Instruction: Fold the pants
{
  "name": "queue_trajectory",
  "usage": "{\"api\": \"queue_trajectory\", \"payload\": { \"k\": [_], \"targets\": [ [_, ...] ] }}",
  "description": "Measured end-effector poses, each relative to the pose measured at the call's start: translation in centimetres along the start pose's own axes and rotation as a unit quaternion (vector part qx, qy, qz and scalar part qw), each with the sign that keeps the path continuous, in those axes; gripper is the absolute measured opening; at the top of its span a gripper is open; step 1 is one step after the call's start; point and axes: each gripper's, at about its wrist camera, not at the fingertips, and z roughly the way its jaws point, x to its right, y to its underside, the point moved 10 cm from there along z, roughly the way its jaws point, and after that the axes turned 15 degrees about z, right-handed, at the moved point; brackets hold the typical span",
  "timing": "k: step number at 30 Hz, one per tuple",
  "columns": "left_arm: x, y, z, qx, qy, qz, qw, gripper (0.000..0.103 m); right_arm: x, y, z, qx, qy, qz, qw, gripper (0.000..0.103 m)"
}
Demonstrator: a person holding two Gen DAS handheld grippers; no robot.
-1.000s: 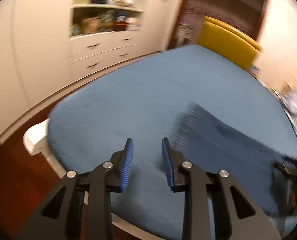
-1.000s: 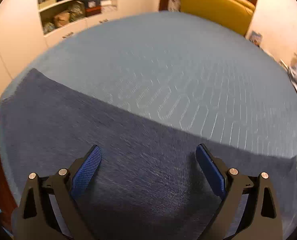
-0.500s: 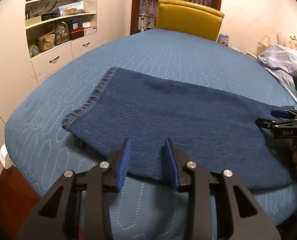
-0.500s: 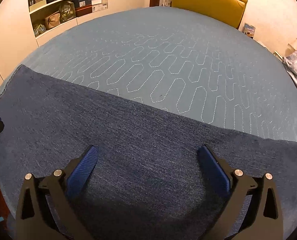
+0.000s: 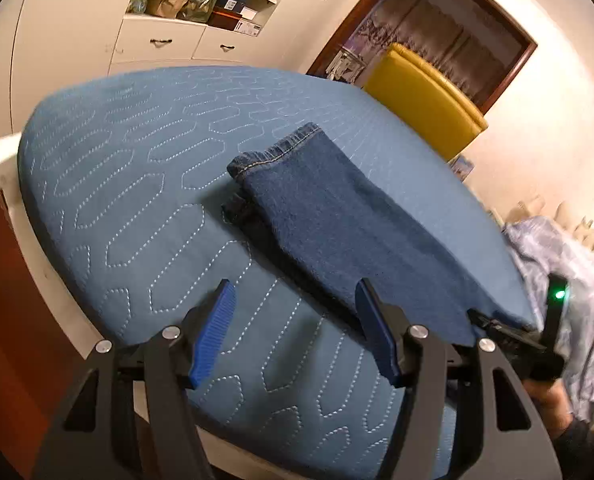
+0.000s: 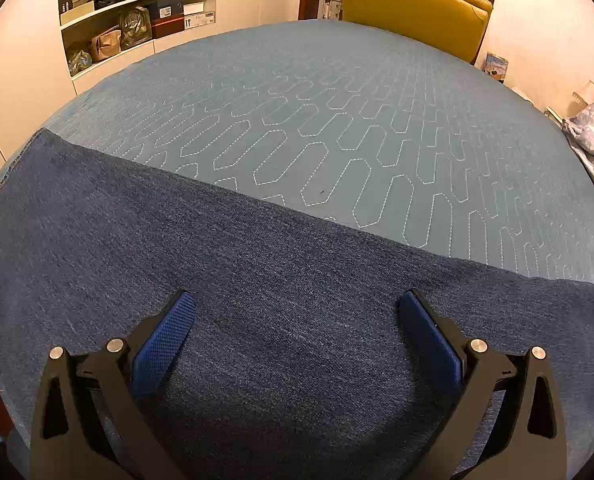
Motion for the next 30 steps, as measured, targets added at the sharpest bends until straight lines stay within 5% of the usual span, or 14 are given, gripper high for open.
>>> {"api": "queue_trajectory", "payload": {
  "k": [7,12,16,22,28,30],
  "targets": [
    [-1.4,-2.2,1.4,0.011,0.093,-0.115,0.9889,0.062,0.0,0.0,0.0,0.000,0.000,0.000,1.000,0.099],
    [-4.3,-3.1,2.7,0.016,0.165,-0.277,0.9466,0.060,0.1,0.0,-0.2,0.000,0.000,0.000,1.000,0.099],
    [-5.5,-3.2,3.0,0.016,0.192,-0.330,0.9240,0.058,0.1,0.0,-0.2,0.000,0.000,0.000,1.000,0.099],
    [-5.7,-3.5,3.9,0.004,0.179,-0.312,0.9330,0.037,0.1,-0.1,-0.3,0.000,-0.001,0.000,1.000,0.099],
    [-5.9,-3.1,4.0,0.027,0.210,-0.338,0.9172,0.028,0.2,-0.3,-0.5,-0.001,-0.005,0.003,1.000,0.099],
    [-4.8,-2.4,4.4,0.007,0.214,-0.329,0.9199,0.024,0.2,-0.3,-0.5,-0.001,-0.006,0.003,1.000,0.099]
  ]
}}
